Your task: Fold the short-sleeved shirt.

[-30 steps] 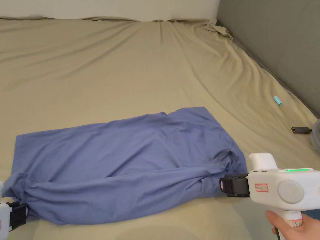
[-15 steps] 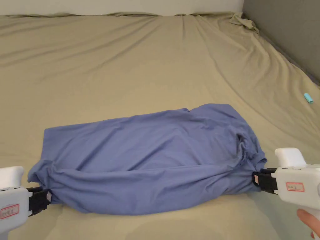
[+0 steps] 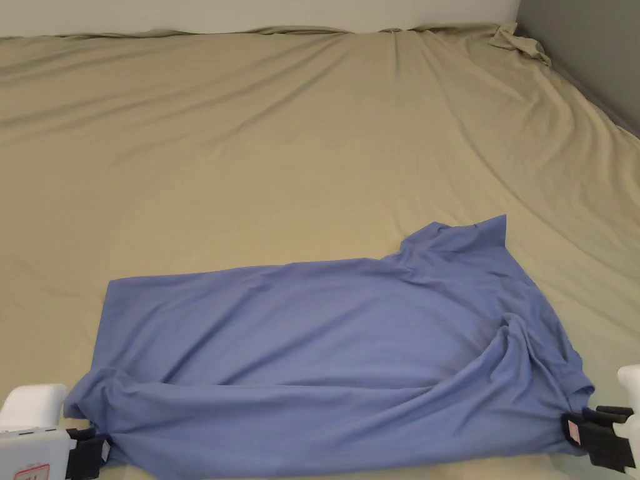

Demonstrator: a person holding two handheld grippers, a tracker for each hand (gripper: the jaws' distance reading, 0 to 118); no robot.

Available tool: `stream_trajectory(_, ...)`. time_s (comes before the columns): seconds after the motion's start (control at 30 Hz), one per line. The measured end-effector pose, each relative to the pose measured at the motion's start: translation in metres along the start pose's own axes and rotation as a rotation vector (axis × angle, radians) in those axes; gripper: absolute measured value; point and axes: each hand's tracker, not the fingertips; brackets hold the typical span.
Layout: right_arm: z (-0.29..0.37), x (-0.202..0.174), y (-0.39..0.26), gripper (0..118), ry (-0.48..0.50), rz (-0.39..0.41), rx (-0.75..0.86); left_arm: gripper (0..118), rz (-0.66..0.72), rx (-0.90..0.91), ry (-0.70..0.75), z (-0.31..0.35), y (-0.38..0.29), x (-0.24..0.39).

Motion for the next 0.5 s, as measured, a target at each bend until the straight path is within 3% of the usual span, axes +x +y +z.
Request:
stream_trajectory(0.03, -0.002, -0.002, 0.000, 10, -0.002, 0.004, 0.000, 12, 0.008, -0.005, -0.006, -0.003, 0.000, -0.001)
stream_trajectory(0.07, -0.002, -0.004, 0.001, 37, -0.008, 0.011, 0.000, 25, 0.020, -0.004, -0.012, -0.003, 0.001, -0.002)
stream_trajectory(0.1, -0.005, 0.002, 0.003, 76, -0.026, 0.026, -0.006, 53, 0.026, 0.008, -0.005, 0.000, 0.000, -0.003)
stream_trajectory(0.13, -0.003, -0.001, 0.005, 103, -0.073, 0.062, -0.016, 86, 0.013, 0.067, 0.021, 0.009, -0.003, 0.001)
stream_trajectory(0.17, 0.000, -0.005, 0.007, 109, -0.097, 0.095, -0.009, 95, -0.016, 0.106, 0.039, 0.017, -0.006, 0.002)
stream_trajectory(0.23, 0.016, -0.009, 0.013, 109, -0.122, 0.120, 0.062, 95, -0.030, 0.142, 0.056, 0.040, -0.011, 0.002)
stream_trajectory(0.37, 0.058, -0.027, 0.035, 109, -0.087, 0.057, 0.219, 95, 0.023, 0.251, 0.139, 0.097, -0.011, -0.002)
stream_trajectory(0.4, 0.071, -0.034, 0.040, 109, -0.095, 0.054, 0.300, 90, 0.070, 0.315, 0.082, 0.117, -0.009, -0.005)
stream_trajectory(0.43, 0.085, -0.042, 0.041, 103, -0.099, 0.074, 0.406, 70, 0.082, 0.392, 0.041, 0.137, -0.008, -0.003)
stream_trajectory(0.47, 0.097, -0.050, 0.044, 69, -0.091, 0.096, 0.481, 12, 0.064, 0.462, 0.053, 0.152, -0.005, 0.004)
stream_trajectory(0.5, 0.104, -0.058, 0.050, 21, -0.093, 0.097, 0.502, 0, 0.067, 0.525, 0.140, 0.166, -0.004, 0.011)
